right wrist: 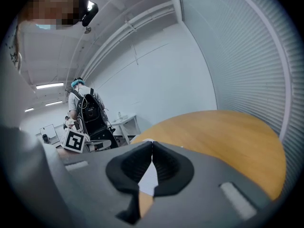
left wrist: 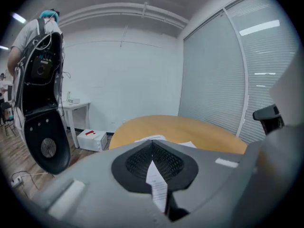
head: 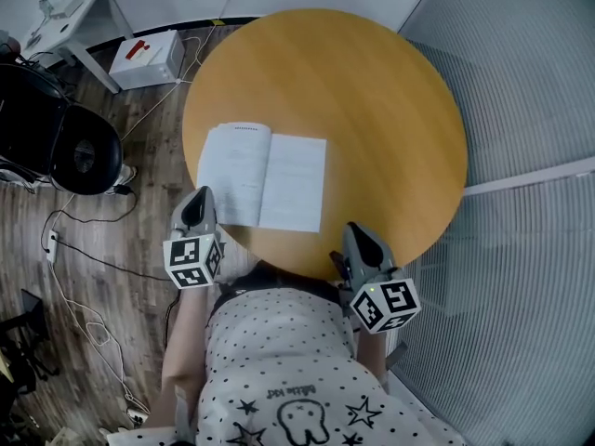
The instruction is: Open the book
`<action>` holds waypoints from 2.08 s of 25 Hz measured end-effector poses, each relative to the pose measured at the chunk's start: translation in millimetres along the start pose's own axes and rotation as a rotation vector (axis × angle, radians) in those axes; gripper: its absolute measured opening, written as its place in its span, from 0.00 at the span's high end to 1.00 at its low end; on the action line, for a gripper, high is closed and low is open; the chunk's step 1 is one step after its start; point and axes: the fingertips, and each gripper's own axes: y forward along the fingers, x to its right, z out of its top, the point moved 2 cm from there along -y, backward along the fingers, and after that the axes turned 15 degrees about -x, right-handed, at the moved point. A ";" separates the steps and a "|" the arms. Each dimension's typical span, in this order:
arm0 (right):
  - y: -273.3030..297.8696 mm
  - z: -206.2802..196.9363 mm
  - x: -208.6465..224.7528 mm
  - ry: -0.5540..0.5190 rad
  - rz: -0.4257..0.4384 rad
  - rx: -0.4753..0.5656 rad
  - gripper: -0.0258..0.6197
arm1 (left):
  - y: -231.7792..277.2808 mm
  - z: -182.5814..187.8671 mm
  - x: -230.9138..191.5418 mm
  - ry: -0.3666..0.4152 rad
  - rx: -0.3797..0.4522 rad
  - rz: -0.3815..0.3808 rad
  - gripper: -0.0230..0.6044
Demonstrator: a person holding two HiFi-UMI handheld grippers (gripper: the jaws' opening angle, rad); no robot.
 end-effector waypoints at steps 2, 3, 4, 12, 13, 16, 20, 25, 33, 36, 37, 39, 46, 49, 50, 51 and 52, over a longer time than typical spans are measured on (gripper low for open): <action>-8.2 1.7 10.7 -0.009 -0.006 0.002 0.95 | -6.7 14.0 19.5 0.042 0.034 -0.009 0.95; -11.6 4.2 15.8 -0.013 -0.012 0.004 0.95 | -10.9 22.5 28.1 0.065 0.053 -0.011 0.95; -14.8 6.8 21.0 -0.020 -0.019 0.007 0.95 | -14.8 30.9 36.6 0.089 0.071 -0.012 0.95; -38.4 14.4 54.9 -0.064 -0.064 0.023 0.95 | -50.1 76.1 88.3 0.158 0.186 -0.072 0.95; -42.2 14.3 56.8 -0.064 -0.064 0.027 0.95 | -56.5 79.3 92.8 0.163 0.197 -0.073 0.95; -49.9 8.8 63.0 -0.068 -0.063 0.034 0.95 | -72.7 82.9 105.9 0.170 0.224 -0.071 0.95; -58.4 -0.8 76.2 -0.066 -0.066 0.049 0.95 | -84.0 80.1 128.1 0.188 0.242 -0.074 0.95; -78.4 -1.8 90.8 -0.068 -0.082 0.059 0.95 | -96.2 77.9 161.6 0.207 0.243 -0.108 0.95; -93.2 -2.0 95.7 -0.088 -0.066 0.065 0.95 | -106.2 74.9 193.5 0.198 0.234 -0.160 0.95; -95.3 -3.1 97.3 -0.093 -0.062 0.065 0.95 | -106.2 67.8 202.4 0.187 0.210 -0.168 0.95; -96.3 -2.8 98.1 -0.094 -0.063 0.067 0.95 | -106.1 66.4 205.1 0.182 0.202 -0.169 0.95; -97.9 -2.4 100.4 -0.093 -0.066 0.074 0.95 | -105.6 65.4 211.7 0.178 0.195 -0.175 0.95; -102.1 -5.8 109.0 -0.070 -0.070 0.072 0.95 | -101.7 57.9 228.1 0.166 0.170 -0.198 0.95; -101.6 -11.2 109.4 -0.072 -0.065 0.054 0.95 | -100.0 54.2 227.9 0.156 0.160 -0.198 0.95; -101.0 -12.8 109.1 -0.076 -0.064 0.046 0.95 | -99.7 53.3 226.6 0.149 0.154 -0.196 0.95; -100.3 -14.1 109.0 -0.080 -0.063 0.040 0.95 | -99.3 52.3 225.0 0.142 0.149 -0.192 0.95; -99.4 -15.2 109.2 -0.082 -0.062 0.036 0.95 | -98.7 51.2 223.4 0.137 0.144 -0.188 0.95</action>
